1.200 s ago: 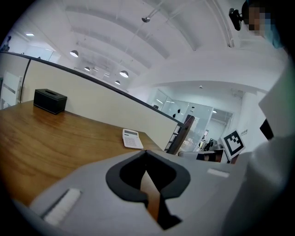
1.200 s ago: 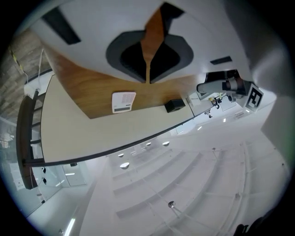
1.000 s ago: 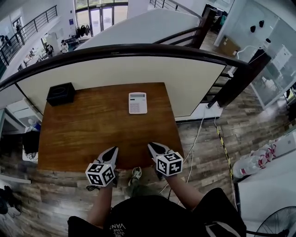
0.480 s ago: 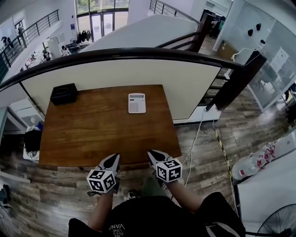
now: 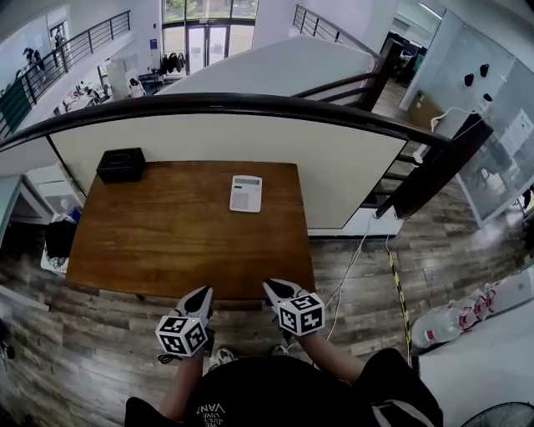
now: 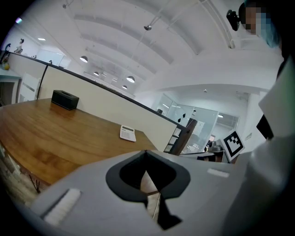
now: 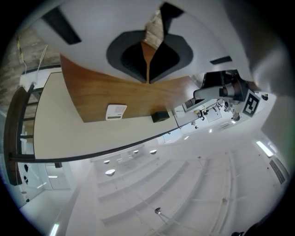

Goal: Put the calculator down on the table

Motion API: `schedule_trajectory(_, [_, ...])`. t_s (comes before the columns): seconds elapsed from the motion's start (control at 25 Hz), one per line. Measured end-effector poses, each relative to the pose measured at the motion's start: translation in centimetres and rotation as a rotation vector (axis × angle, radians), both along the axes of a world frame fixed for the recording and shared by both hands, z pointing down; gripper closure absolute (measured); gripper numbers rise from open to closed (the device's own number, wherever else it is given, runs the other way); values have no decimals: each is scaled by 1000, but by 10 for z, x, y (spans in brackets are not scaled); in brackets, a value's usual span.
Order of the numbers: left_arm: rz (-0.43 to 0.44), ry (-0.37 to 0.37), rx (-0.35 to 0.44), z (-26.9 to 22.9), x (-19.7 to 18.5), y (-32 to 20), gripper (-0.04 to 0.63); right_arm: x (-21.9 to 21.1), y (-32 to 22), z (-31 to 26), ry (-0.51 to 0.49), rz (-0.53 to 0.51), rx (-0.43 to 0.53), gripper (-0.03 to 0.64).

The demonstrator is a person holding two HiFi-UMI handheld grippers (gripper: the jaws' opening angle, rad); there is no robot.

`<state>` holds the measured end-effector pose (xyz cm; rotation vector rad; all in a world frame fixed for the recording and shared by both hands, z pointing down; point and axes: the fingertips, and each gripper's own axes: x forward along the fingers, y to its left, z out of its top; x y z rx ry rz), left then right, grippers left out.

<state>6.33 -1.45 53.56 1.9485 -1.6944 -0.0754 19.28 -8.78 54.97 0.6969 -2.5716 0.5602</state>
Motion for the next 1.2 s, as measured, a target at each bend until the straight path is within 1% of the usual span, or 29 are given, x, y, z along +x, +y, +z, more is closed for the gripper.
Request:
schedule_trajectory(0.28, [-56, 2, 4, -5, 34, -1, 584, 32, -5, -3, 3, -63, -3, 589])
schedule_trajectory(0.44, [-88, -4, -1, -5, 47, 1, 584, 50, -8, -4, 2, -80, -1, 592])
schedule_trajectory(0.64, [-105, -19, -3, -6, 64, 4, 583, 68, -10, -1, -4, -88, -8, 595])
schedule_trajectory(0.88, [-122, -27, -7, -7, 79, 4, 584, 83, -12, 4, 3, -95, -10, 603])
schedule_trajectory(1.2, [-138, -39, -13, -7, 94, 3, 584, 90, -15, 2, -12, -121, -3, 603])
